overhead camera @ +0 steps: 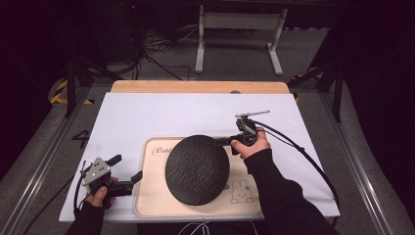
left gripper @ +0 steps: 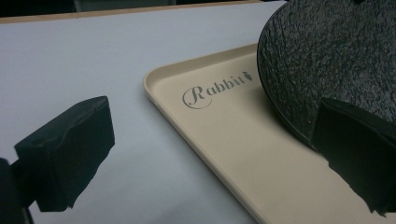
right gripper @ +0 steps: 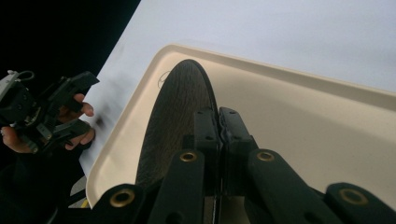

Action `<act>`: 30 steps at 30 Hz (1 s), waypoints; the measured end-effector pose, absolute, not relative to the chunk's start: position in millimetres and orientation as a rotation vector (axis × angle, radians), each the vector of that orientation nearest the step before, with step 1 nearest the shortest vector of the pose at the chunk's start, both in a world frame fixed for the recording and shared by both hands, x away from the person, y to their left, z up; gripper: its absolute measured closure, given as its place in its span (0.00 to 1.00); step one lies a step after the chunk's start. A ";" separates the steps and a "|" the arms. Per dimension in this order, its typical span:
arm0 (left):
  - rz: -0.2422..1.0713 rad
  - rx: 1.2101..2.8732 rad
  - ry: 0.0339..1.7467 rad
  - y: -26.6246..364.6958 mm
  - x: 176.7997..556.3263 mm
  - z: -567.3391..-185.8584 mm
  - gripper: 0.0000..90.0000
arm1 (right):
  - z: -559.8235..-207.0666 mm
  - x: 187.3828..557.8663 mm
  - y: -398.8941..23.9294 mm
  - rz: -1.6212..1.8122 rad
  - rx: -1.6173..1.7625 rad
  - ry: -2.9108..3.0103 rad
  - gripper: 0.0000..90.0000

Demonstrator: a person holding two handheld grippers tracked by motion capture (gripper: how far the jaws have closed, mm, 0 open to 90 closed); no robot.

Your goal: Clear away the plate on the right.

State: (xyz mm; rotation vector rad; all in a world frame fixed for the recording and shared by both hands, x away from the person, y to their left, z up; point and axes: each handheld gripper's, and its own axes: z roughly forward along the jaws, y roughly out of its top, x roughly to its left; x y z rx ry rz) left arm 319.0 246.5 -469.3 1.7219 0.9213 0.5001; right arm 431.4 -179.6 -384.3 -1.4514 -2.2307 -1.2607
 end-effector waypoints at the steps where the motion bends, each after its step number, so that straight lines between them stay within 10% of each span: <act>1: 0.499 1.723 0.921 246.6 319.0 -469.2 0.01 | -385.1 431.8 -179.8 -1.252 -1.449 -2.240 0.97; 30: 0.501 1.724 0.922 246.4 319.0 -469.3 0.01 | -432.4 444.5 -197.1 -1.122 -1.495 -2.268 0.86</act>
